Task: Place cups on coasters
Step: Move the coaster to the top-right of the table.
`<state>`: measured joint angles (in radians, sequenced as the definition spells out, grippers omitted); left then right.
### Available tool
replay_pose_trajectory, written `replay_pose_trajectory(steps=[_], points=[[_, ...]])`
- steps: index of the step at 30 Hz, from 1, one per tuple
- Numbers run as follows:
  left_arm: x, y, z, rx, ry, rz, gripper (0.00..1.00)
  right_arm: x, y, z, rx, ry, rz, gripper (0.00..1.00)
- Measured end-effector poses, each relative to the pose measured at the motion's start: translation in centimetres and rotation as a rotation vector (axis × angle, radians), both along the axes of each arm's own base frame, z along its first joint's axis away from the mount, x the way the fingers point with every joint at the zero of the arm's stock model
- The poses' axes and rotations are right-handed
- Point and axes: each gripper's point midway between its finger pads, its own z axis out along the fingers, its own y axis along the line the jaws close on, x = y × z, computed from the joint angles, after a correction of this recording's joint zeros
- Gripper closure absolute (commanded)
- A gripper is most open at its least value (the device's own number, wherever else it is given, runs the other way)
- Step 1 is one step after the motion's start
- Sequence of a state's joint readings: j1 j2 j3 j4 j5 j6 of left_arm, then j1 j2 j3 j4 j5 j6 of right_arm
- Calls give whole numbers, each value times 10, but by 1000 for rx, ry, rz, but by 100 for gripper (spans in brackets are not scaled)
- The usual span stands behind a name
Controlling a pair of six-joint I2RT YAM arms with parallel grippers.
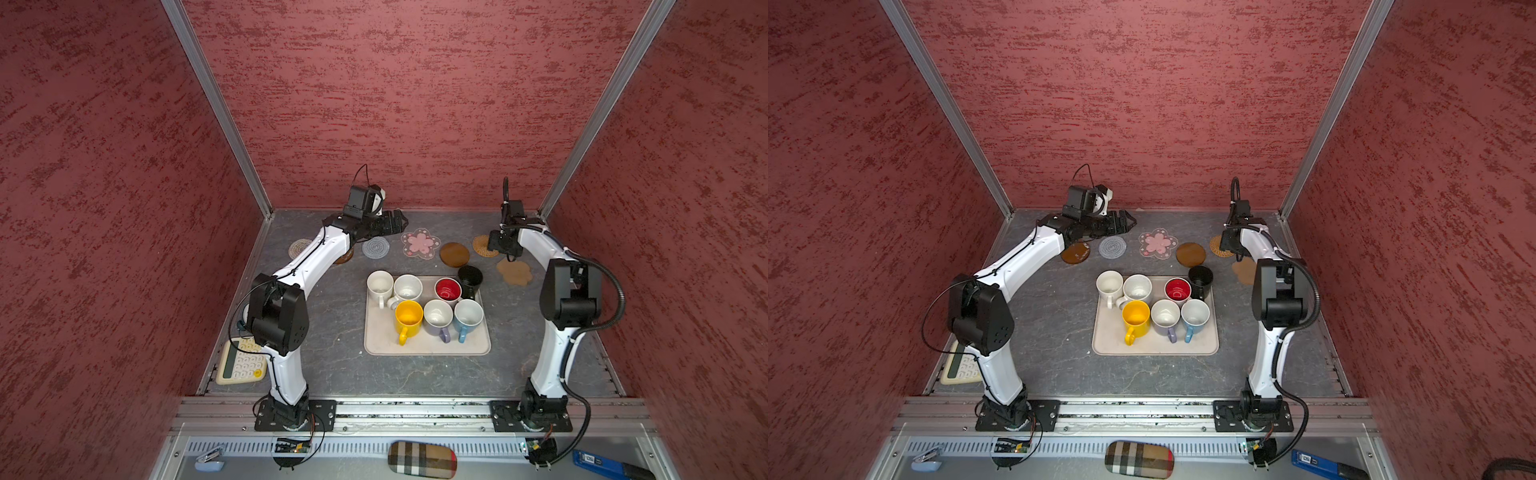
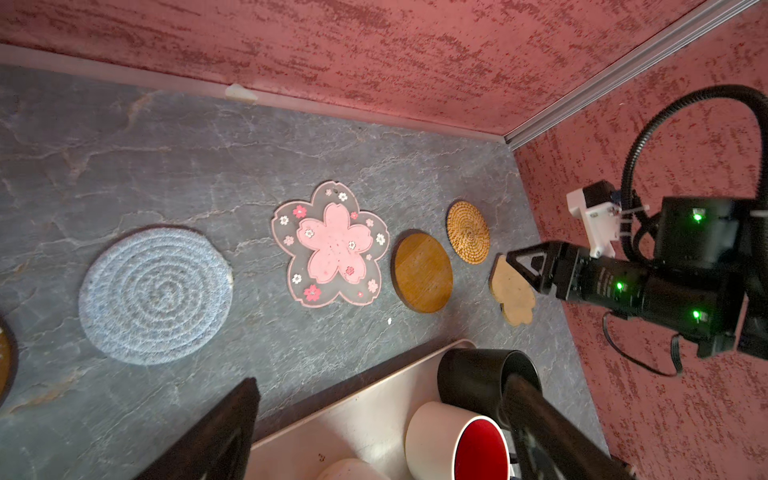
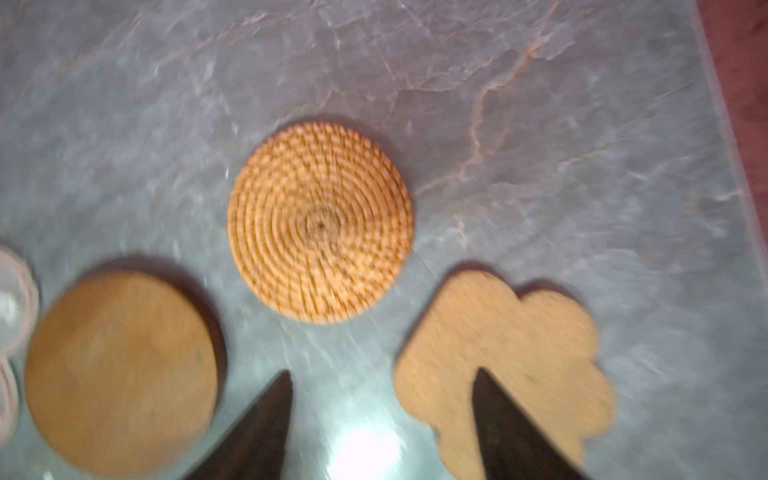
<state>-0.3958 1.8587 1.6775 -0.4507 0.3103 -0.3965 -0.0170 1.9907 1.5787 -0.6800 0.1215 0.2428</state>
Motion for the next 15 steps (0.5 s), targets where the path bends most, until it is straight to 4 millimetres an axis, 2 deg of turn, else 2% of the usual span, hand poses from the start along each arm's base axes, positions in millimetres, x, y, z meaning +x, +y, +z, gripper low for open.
replay_pose_trajectory(steps=[2,8,10,15], points=[[0,-3,3,-10,-11,-6,8,-16,0,-4,3,11,-9,55],[2,-10,9,-37,-30,-14,7,-53,0,-47,13,115,-37,63],[1,-12,8,-41,-30,-21,7,-58,-2,-51,13,129,-44,66],[-4,-18,4,-38,-23,-34,7,-52,-16,-50,8,103,-77,69]])
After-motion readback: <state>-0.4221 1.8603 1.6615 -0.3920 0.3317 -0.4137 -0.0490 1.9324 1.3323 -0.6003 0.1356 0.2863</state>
